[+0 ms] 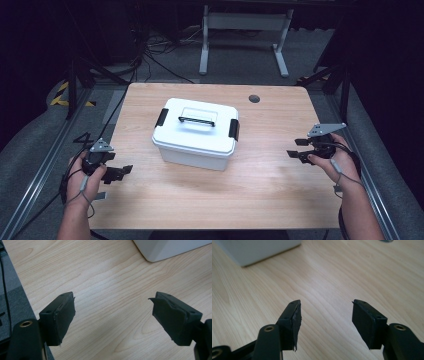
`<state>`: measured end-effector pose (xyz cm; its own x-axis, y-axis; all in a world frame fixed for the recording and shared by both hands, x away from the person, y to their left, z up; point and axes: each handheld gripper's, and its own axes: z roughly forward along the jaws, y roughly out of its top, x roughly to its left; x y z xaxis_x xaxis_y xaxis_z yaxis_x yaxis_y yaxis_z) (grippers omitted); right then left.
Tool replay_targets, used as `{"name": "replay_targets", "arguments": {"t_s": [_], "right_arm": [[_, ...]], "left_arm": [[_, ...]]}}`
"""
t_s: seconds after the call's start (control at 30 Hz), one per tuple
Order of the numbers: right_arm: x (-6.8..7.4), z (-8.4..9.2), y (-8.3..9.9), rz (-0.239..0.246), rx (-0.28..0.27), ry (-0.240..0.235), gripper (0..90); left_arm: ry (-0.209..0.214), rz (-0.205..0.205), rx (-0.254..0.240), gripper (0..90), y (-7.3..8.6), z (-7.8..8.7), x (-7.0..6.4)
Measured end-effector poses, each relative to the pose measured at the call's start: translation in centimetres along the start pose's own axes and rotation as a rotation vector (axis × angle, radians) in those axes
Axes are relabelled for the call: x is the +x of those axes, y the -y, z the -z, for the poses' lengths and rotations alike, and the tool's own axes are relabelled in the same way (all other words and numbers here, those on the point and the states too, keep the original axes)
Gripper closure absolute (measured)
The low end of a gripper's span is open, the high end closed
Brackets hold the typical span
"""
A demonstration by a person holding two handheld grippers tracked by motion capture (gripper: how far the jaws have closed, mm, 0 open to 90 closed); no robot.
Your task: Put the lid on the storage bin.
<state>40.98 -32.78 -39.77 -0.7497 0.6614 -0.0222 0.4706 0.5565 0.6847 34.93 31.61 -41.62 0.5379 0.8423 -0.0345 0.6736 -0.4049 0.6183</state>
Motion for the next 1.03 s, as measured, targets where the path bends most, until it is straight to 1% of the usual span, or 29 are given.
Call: {"name": "replay_targets", "arguments": {"t_s": [0.07, 0.1, 0.17, 0.2, 0.23, 0.27, 0.33, 0.4, 0.47, 0.5, 0.53, 0.57, 0.63, 0.67, 0.7, 0.73, 0.77, 0.8, 0.83, 0.9, 0.93, 0.97, 1.0, 1.03], "right_arm": [[-0.3, 0.1, 0.4, -0.019, -0.012, 0.005, 40.1], [-0.4, 0.1, 0.6, -0.034, -0.020, -0.006, 40.0], [-0.7, -0.2, 1.1, -0.062, -0.040, -0.045, 40.0], [-0.8, -0.3, 1.2, -0.075, -0.050, -0.060, 40.0], [-0.8, -0.5, 1.4, -0.080, -0.049, -0.062, 39.9], [-0.9, -0.7, 1.5, -0.074, -0.035, -0.050, 39.6], [-1.0, -1.1, 1.8, -0.063, -0.008, -0.023, 39.1], [-1.1, -1.6, 2.3, -0.074, -0.001, -0.010, 38.5], [-1.2, -2.0, 2.8, -0.081, 0.012, 0.003, 38.0], [-1.3, -2.2, 3.0, -0.085, 0.018, 0.008, 38.0], [-1.4, -2.4, 3.3, -0.099, 0.013, 0.007, 37.5], [-1.5, -2.7, 3.6, -0.108, 0.009, 0.007, 37.2], [-1.7, -3.0, 3.9, -0.111, 0.012, -0.005, 37.5], [-1.7, -3.2, 4.1, -0.107, 0.022, -0.007, 37.6], [-1.8, -3.4, 4.2, -0.100, 0.032, 0.002, 37.0], [-1.8, -3.5, 4.4, -0.107, 0.044, 0.011, 36.1], [-1.8, -3.5, 4.4, -0.107, 0.044, 0.011, 36.1], [-1.8, -3.6, 4.5, -0.118, 0.045, 0.018, 34.6], [-1.9, -3.6, 4.7, -0.128, 0.033, 0.022, 34.4], [-2.0, -3.4, 4.9, -0.150, 0.013, 0.031, 33.5], [-2.1, -3.3, 5.0, -0.159, 0.008, 0.044, 33.0], [-2.1, -3.2, 5.1, -0.158, 0.007, 0.051, 31.6], [-2.2, -3.2, 5.2, -0.168, 0.003, 0.054, 29.9], [-2.2, -3.2, 5.3, -0.177, -0.003, 0.054, 29.3]], "left_arm": [[-0.003, 0.003, 0.011, 18.9, 0.0, 0.0, 0.0], [-0.009, 0.015, 0.008, 18.9, 0.0, 0.0, 0.0], [-0.023, 0.050, 0.009, 18.7, 0.1, -0.1, 0.0], [-0.033, 0.059, 0.010, 18.7, 0.1, -0.2, 0.1], [-0.048, 0.069, 0.004, 18.7, 0.2, -0.4, 0.1], [-0.055, 0.071, 0.008, 18.7, 0.2, -0.5, 0.1], [-0.049, 0.073, 0.016, 18.5, 0.3, -0.9, 0.1], [-0.049, 0.062, 0.021, 18.1, 0.3, -1.3, 0.0], [-0.051, 0.027, 0.023, 18.1, 0.4, -1.6, 0.1], [-0.050, 0.028, 0.034, 18.1, 0.5, -1.7, 0.2], [-0.061, 0.025, 0.033, 18.1, 0.5, -1.7, 0.4], [-0.062, 0.032, 0.028, 18.1, 0.6, -1.8, 0.5], [-0.065, 0.047, 0.014, 18.1, 0.7, -2.0, 0.6], [-0.064, 0.051, 0.018, 18.1, 0.7, -2.1, 0.8], [-0.065, 0.054, 0.015, 18.1, 0.8, -2.2, 0.9], [-0.066, 0.055, 0.011, 18.1, 0.8, -2.5, 1.0], [-0.066, 0.055, 0.011, 18.1, 0.8, -2.5, 1.0], [-0.053, 0.057, 0.019, 18.1, 0.8, -2.6, 1.1], [-0.056, 0.060, 0.011, 18.1, 0.9, -2.7, 1.1], [-0.042, 0.077, 0.001, 18.1, 0.9, -2.8, 1.3], [-0.051, 0.080, -0.004, 18.0, 0.9, -2.9, 1.4], [-0.045, 0.092, 0.000, 17.9, 1.0, -2.9, 1.4], [-0.050, 0.104, -0.001, 17.5, 1.0, -3.0, 1.4], [-0.075, 0.126, -0.015, 17.5, 1.0, -3.1, 1.3]]}}
